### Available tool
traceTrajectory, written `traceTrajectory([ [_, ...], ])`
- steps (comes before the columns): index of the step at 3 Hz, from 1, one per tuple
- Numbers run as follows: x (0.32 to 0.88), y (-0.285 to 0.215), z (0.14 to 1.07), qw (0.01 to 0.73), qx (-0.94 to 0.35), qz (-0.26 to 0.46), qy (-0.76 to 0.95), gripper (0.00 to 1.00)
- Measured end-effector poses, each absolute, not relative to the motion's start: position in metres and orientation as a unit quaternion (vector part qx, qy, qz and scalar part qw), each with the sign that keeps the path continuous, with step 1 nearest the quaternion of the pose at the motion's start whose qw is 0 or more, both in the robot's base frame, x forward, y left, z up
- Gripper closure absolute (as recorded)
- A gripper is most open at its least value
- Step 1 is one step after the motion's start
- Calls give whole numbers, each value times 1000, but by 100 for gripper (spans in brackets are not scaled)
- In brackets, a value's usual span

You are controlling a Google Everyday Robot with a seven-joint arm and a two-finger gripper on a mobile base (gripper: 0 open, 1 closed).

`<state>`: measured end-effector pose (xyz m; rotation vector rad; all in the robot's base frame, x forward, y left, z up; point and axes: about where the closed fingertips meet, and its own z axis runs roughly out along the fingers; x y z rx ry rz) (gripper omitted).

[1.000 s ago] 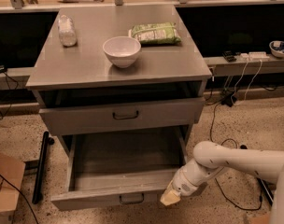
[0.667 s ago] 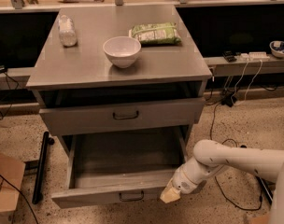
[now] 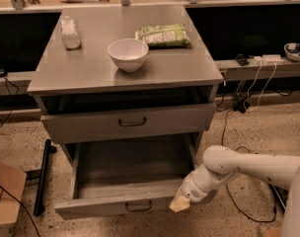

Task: Close middle drawer

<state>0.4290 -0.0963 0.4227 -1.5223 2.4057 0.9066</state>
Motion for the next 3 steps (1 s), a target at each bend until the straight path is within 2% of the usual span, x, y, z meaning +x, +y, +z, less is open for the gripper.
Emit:
traceTrajectory([
  [1,429,-96,423,78,-509,300,803,100],
  [3,469,-89,428,96,-523,275,801,100],
])
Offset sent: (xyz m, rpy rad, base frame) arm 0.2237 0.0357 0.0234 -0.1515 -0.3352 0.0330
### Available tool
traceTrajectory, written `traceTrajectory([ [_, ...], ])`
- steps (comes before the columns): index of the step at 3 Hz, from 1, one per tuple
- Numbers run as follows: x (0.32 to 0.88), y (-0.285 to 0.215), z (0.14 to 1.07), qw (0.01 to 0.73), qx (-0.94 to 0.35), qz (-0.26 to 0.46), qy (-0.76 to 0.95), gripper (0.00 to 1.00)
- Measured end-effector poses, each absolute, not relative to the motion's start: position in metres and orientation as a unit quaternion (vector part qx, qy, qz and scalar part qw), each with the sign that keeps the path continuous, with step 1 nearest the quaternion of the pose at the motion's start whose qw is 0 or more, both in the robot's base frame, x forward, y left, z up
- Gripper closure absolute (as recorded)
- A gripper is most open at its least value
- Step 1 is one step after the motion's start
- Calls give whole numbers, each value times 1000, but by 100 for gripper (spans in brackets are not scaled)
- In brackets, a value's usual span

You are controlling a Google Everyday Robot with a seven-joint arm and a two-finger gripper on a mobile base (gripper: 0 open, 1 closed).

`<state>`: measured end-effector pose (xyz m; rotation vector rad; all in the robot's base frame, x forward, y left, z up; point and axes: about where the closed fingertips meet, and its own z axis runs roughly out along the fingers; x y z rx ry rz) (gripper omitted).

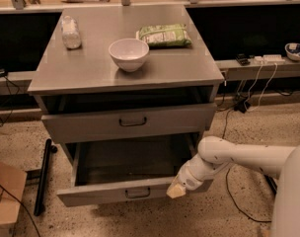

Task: Close middle drawer

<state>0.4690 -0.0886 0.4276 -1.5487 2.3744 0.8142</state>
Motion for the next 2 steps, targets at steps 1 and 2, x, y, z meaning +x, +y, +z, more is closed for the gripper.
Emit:
traceTrajectory([
  [1,494,-86,435,108,-528,265,800,100],
  [2,494,-86,435,108,-528,265,800,100],
])
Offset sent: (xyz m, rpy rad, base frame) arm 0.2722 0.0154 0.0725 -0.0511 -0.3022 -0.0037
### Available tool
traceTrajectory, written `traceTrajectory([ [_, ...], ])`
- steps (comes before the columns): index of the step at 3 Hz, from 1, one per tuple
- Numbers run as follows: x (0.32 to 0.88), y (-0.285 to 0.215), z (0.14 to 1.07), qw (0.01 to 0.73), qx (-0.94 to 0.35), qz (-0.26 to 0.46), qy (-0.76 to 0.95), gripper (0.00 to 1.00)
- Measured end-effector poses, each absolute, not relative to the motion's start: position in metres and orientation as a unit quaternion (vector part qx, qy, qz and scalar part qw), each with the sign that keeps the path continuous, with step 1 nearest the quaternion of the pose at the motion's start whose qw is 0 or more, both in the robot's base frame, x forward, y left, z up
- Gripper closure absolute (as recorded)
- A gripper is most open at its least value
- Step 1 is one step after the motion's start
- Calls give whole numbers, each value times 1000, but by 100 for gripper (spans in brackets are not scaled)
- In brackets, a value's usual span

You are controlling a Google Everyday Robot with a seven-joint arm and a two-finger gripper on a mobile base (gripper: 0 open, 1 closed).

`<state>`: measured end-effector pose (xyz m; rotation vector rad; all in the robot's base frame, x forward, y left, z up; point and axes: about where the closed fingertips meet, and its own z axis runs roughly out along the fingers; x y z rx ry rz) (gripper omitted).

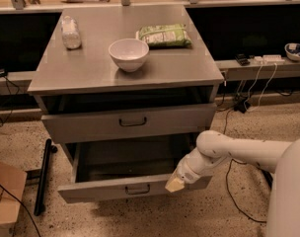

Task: Close middle drawer

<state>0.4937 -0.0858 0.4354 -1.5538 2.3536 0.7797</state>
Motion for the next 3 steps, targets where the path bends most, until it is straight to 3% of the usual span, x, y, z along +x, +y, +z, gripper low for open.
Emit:
traceTrajectory([
  [3,501,-87,423,116,-522,273,800,100],
])
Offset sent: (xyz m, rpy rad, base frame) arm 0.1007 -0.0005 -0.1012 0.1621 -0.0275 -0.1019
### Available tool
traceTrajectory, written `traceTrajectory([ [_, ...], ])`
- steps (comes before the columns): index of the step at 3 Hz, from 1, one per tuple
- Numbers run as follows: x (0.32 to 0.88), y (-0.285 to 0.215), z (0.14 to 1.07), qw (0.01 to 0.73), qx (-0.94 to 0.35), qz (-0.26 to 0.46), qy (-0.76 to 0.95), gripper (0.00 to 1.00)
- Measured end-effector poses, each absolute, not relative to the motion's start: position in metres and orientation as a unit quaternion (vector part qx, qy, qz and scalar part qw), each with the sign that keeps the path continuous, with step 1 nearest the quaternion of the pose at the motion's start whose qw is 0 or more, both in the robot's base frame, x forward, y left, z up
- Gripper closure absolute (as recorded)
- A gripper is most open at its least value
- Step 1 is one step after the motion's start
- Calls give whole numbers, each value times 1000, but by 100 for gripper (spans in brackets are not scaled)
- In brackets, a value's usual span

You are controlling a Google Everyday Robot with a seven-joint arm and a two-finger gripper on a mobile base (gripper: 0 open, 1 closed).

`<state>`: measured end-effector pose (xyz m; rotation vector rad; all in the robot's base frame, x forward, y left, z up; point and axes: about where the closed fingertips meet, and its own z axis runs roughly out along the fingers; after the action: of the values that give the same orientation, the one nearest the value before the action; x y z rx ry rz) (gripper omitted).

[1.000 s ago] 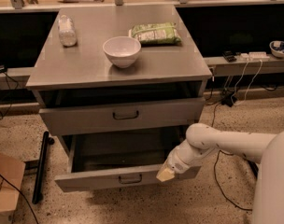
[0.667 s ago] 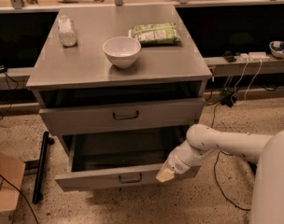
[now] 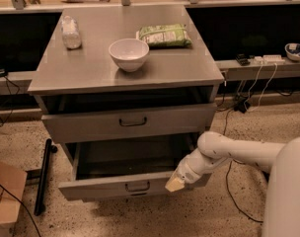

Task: Close middle drawer

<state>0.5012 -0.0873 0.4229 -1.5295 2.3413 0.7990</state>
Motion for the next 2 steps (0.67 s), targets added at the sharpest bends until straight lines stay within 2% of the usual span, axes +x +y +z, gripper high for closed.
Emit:
traceTrajectory([
  [2,508,-89,419,121,-520,274,800,100],
])
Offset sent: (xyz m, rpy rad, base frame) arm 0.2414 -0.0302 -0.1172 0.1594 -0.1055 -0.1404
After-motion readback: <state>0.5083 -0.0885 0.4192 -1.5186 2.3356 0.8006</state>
